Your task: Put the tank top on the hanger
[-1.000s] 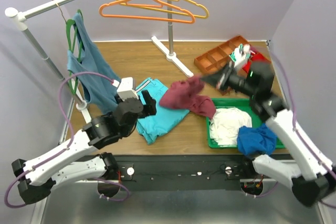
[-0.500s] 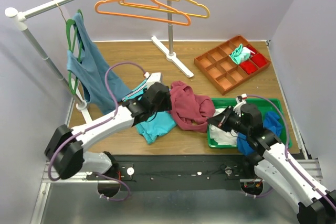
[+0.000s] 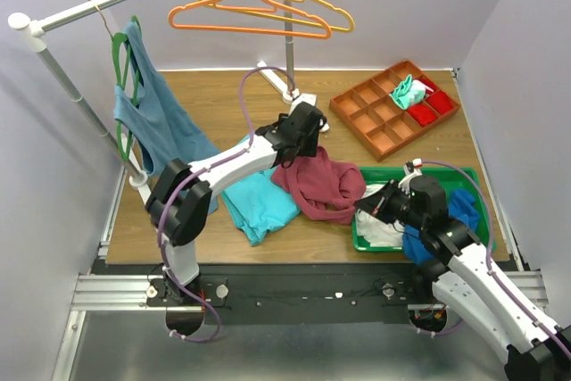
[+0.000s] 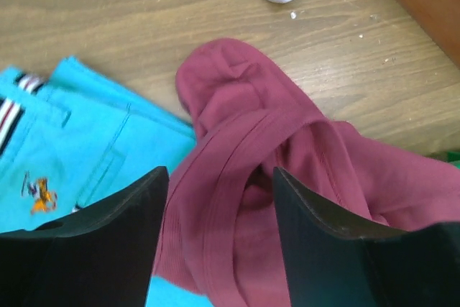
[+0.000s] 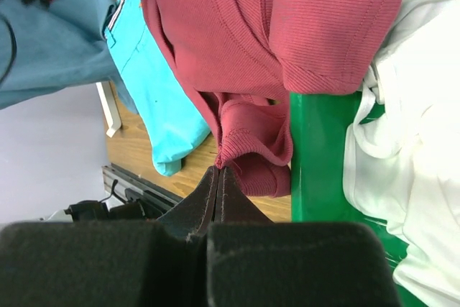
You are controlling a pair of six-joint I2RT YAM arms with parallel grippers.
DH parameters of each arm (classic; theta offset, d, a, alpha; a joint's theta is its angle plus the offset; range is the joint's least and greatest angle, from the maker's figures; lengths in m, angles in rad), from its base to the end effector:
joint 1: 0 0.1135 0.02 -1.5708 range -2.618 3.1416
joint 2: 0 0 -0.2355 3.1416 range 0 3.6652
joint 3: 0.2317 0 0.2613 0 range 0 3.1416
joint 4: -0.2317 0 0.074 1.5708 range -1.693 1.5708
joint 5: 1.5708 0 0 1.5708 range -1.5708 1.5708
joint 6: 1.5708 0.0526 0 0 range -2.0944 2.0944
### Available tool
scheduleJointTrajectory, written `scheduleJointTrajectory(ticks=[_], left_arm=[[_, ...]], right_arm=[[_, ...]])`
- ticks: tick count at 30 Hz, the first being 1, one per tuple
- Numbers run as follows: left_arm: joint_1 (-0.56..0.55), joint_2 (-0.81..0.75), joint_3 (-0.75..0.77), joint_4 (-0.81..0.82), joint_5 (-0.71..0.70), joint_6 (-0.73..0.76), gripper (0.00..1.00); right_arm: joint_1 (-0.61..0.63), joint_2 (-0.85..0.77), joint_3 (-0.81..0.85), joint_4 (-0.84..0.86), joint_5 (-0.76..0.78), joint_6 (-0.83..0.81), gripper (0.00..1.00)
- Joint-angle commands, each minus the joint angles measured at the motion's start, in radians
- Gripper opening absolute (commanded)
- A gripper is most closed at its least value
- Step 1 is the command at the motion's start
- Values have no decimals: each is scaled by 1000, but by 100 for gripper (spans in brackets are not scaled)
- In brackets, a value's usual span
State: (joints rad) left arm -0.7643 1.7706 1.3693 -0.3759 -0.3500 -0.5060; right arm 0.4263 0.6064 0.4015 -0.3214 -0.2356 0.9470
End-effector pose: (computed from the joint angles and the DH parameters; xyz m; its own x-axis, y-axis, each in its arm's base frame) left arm 0.3101 -0.2723 0.2137 -0.6724 0.0139 -0.7401 0.1689 0.9763 -0.1352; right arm 0.1733 0.0922 0.1919 -0.7427 0.5295 -0.4099 0.0290 0.6370 0.7703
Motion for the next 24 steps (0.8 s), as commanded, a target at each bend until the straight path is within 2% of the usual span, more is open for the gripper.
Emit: scheduleJointTrajectory(ticks=[1,6,10,14,16,17,20,21,22,23,24], left_arm=[[-1,101,160,-46,65,175,72],[-1,196,247,-106,118,238,74],[-1,248,275,-155,88,238,74],[-1,271,260,-149,100,228,72],[-1,273,252,-137,103,219,67],[-3,268,248,-132,92,216,63],[-1,227,234,-109,45,193,34],[-1,211,225,-101,8,184,17],[-1,195,220,-92,-21,175,8],[-1,156,217,-89,-47,146,1],[-1,136,206,-86,-90,136,0]], right_arm=[[5,-26,30,-50,30,-17,1],[5,-46,42,-73,44,-22,1],[5,-37,54,-76,41,-25,1],[5,-33,66,-77,44,-28,1],[5,-30,68,-76,47,-30,1],[5,-27,68,-71,48,-28,1],[5,-17,68,-53,51,-30,1],[5,-13,69,-48,51,-28,1],[5,-11,72,-45,56,-28,1],[6,-8,79,-41,61,-27,1],[5,-7,83,-39,62,-30,1]])
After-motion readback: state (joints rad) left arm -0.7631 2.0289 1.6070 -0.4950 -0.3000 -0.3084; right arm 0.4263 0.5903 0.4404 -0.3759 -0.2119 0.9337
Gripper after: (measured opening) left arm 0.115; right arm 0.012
